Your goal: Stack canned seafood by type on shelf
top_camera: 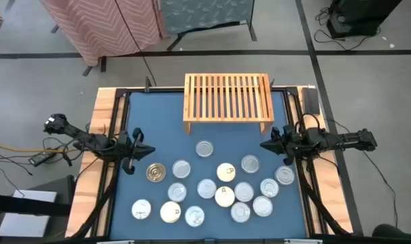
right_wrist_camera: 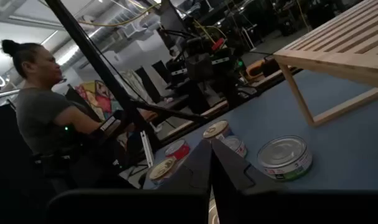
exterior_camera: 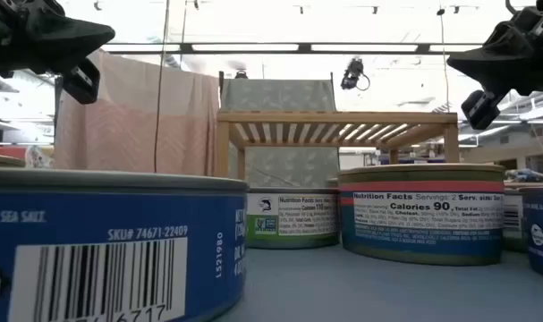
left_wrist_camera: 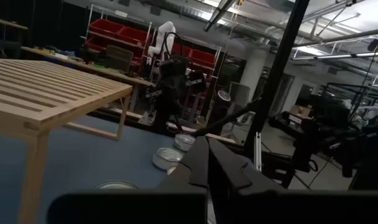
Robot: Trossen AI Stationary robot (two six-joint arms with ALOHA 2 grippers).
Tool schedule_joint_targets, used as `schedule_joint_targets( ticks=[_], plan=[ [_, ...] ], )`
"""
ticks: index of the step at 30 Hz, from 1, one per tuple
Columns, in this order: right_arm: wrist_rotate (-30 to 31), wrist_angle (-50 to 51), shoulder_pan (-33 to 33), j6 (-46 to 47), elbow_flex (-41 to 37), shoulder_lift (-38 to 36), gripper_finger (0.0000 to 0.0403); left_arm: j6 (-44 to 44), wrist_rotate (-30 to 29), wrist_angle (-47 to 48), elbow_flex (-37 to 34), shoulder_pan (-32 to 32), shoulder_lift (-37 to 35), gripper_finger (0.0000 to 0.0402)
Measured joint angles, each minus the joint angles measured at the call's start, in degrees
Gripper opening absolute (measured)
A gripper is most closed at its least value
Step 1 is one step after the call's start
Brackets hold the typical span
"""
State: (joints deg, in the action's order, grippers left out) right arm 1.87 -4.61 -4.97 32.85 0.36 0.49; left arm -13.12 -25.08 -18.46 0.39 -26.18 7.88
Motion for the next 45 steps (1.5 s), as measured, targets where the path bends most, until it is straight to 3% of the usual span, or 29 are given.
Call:
schedule_joint_targets(
  ticks=[37, 45],
  plan=[
    [0.0, 0.0, 0.0, 0.0, 0.0, 0.0, 0.0014, 0.0, 0.0, 0.0, 0.0, 0.0, 0.0, 0.0004],
    [0.0, 0.0, 0.0, 0.0, 0.0, 0.0, 0.0014, -5.8, 0.0, -10.1, 0.0, 0.0, 0.3, 0.0004]
  ],
)
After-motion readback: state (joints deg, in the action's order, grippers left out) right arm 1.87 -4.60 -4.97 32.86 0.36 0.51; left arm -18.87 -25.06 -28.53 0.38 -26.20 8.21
